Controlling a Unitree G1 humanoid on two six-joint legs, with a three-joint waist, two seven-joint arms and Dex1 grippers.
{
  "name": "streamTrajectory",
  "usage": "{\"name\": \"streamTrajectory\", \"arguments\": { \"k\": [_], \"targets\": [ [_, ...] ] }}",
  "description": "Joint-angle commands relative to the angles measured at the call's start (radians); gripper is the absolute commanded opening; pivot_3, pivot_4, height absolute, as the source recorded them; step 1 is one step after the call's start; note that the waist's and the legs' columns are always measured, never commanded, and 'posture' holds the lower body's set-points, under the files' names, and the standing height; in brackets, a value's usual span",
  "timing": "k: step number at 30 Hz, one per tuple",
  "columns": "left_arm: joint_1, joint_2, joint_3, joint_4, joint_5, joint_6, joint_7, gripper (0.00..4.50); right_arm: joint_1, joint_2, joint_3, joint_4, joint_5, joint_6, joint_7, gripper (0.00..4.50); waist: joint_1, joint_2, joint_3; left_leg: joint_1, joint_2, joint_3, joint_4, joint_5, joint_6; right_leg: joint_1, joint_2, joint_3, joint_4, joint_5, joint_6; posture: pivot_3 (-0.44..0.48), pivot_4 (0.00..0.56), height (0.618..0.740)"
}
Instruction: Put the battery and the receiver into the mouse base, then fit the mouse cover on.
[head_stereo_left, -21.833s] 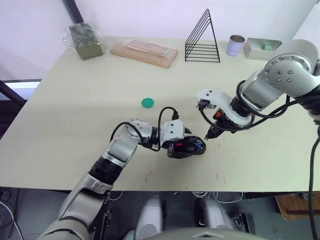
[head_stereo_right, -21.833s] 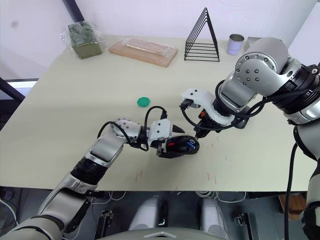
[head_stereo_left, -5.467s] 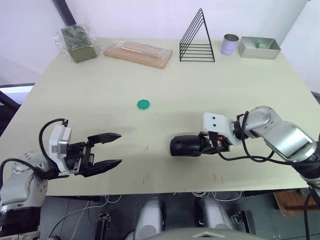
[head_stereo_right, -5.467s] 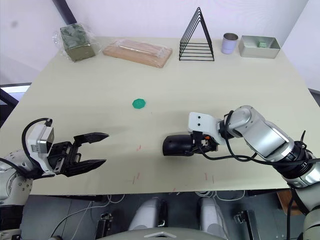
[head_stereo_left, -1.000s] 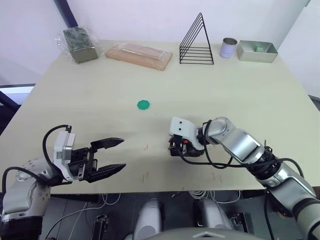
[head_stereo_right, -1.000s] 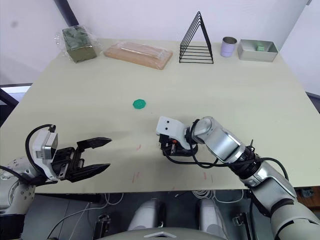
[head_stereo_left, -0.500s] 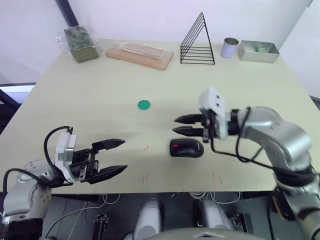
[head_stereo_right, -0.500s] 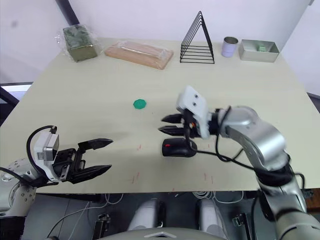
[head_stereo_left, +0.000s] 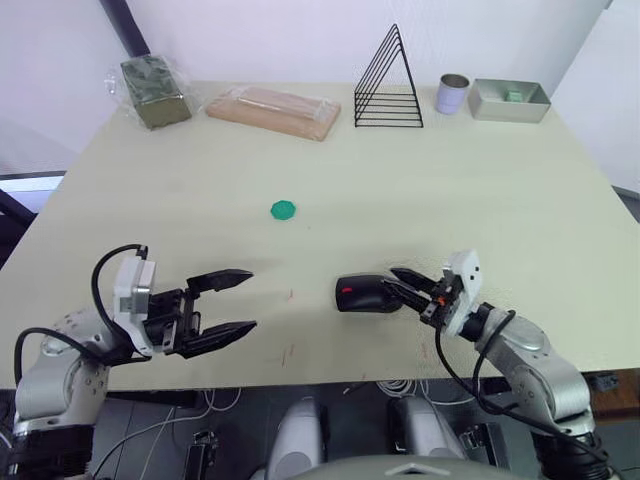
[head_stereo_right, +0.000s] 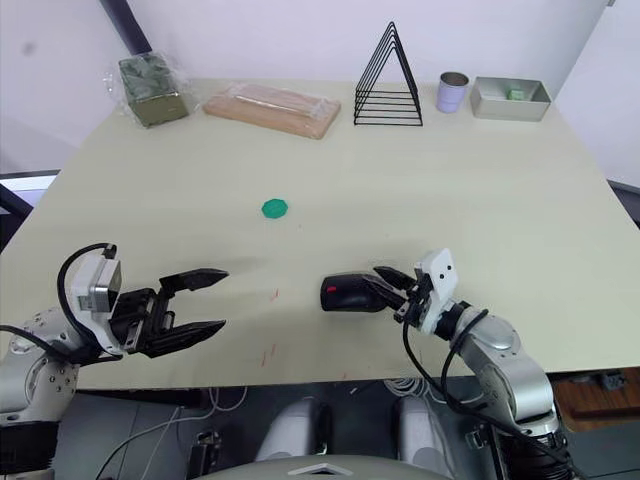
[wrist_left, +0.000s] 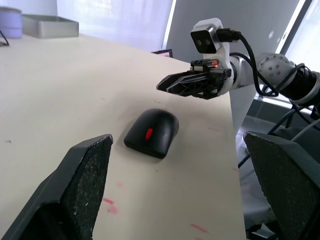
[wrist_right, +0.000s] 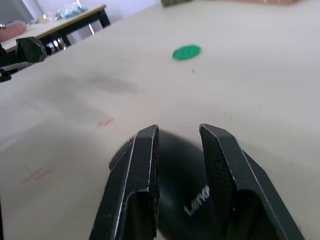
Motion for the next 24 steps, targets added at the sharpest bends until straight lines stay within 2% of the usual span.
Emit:
{"name": "streamTrajectory", "arguments": {
  "k": [1, 7, 12, 16, 19, 21, 24],
  "targets": [
    [-0.001, 0.013, 0.014, -0.005, -0.003, 0.0, -0.004, 4.5, 0.025, 0.02, 0.033, 0.064, -0.044, -0.126, -0.016, 1.35, 0.001, 0.0, 0.0, 0.0, 0.0, 0.0, 0.0, 0.0, 0.0, 0.0, 0.0, -0.001, 0.0, 0.0, 0.0, 0.0, 0.15, 0.74],
    [0.007, 0.003, 0.022, -0.014, -0.002, -0.001, 0.017, 4.5, 0.073, 0.066, 0.102, 0.302, -0.138, -0.315, -0.044, 1.35, 0.001, 0.0, 0.0, 0.0, 0.0, 0.0, 0.0, 0.0, 0.0, 0.0, 0.0, -0.001, 0.0, 0.0, 0.0, 0.0, 0.15, 0.74],
    [0.024, -0.009, 0.021, -0.037, -0.006, 0.009, 0.047, 4.5, 0.085, 0.081, 0.11, 0.401, -0.145, -0.402, -0.052, 1.35, -0.003, 0.0, 0.0, 0.011, 0.003, 0.001, -0.001, 0.0, 0.0, 0.008, 0.001, 0.001, 0.0, 0.0, -0.001, 0.0, 0.15, 0.74],
    [0.043, -0.015, 0.021, -0.059, -0.007, 0.017, 0.079, 4.5, 0.073, 0.076, 0.071, 0.285, -0.089, -0.394, -0.071, 1.35, 0.001, 0.0, 0.0, 0.016, 0.007, 0.001, -0.001, 0.0, -0.001, 0.013, 0.001, 0.001, 0.0, -0.001, -0.002, 0.0, 0.15, 0.74],
    [0.046, -0.034, 0.028, -0.072, -0.005, 0.038, 0.151, 4.5, 0.045, 0.019, 0.008, 0.068, -0.008, -0.266, -0.104, 1.35, 0.005, 0.003, 0.002, 0.014, 0.008, 0.001, -0.001, 0.0, -0.002, 0.012, 0.0, 0.0, 0.0, -0.001, -0.002, 0.0, 0.15, 0.74],
    [0.049, -0.05, 0.029, -0.083, 0.017, 0.028, 0.206, 4.5, 0.038, -0.041, -0.044, -0.067, 0.092, -0.154, -0.113, 1.35, 0.006, 0.003, 0.002, 0.012, 0.006, 0.001, -0.001, 0.0, -0.002, 0.009, -0.002, 0.001, 0.0, -0.001, -0.002, 0.0, 0.15, 0.74],
    [0.048, -0.062, 0.013, -0.085, 0.062, 0.05, 0.308, 4.5, 0.059, -0.205, -0.152, -0.169, 0.177, -0.018, -0.069, 1.35, 0.006, 0.002, 0.002, 0.011, 0.005, 0.001, -0.002, 0.0, -0.001, 0.009, -0.002, 0.001, -0.001, -0.001, -0.002, 0.0, 0.15, 0.74]
  ]
}}
